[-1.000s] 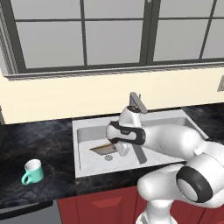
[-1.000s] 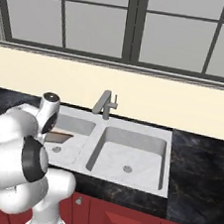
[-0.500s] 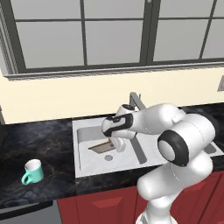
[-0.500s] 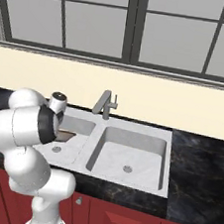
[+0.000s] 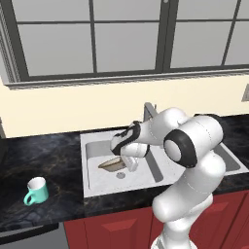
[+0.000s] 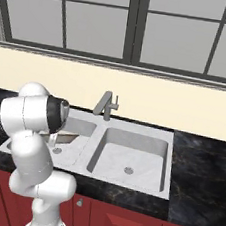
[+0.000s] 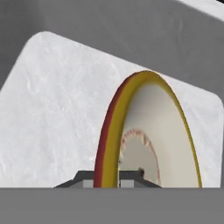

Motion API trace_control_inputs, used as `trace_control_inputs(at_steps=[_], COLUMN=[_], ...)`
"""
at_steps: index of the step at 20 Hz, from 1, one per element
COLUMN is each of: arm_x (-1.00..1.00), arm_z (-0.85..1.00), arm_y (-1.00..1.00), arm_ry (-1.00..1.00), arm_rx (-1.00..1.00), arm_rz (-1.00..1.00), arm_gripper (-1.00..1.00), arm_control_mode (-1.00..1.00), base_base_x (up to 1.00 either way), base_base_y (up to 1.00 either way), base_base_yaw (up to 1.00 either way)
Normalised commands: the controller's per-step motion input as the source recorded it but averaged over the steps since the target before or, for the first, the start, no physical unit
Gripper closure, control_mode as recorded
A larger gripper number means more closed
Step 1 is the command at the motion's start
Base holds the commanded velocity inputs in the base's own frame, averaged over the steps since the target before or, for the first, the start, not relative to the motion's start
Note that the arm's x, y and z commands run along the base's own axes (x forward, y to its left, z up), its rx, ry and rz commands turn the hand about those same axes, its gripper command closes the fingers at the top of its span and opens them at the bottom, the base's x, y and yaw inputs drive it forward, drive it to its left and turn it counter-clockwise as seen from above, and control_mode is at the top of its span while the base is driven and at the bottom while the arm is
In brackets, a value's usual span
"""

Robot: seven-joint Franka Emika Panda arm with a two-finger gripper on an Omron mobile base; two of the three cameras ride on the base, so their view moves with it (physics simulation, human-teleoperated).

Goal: Place the bowl in the left basin and the mug in the right basin of the sink.

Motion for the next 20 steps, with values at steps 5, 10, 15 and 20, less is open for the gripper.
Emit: trace_control_inputs(at_steps=[5,10,15,20], arm_x=[0.17,0.14,-0.07,-0.03], arm_z=[-0.38,-0.40,-0.44,-0.24], arm_y=[0.00,0.00,0.01,0.11], arm_ry=[0.00,0.10,0.25,0.30], arm_rx=[-0.03,0.00,0.01,0.00], arm_rz=[0.00,0.00,0.00,0.00], arm_gripper=[1.00,1.00,1.00,1.00], arm_control_mode=[-1.00,-1.00,-1.00,-1.00], base_base_x=[0.00,0.00,0.00,0.00], base_base_y=[0.00,0.00,0.00,0.00], base_base_yaw=[0.00,0.00,0.00,0.00])
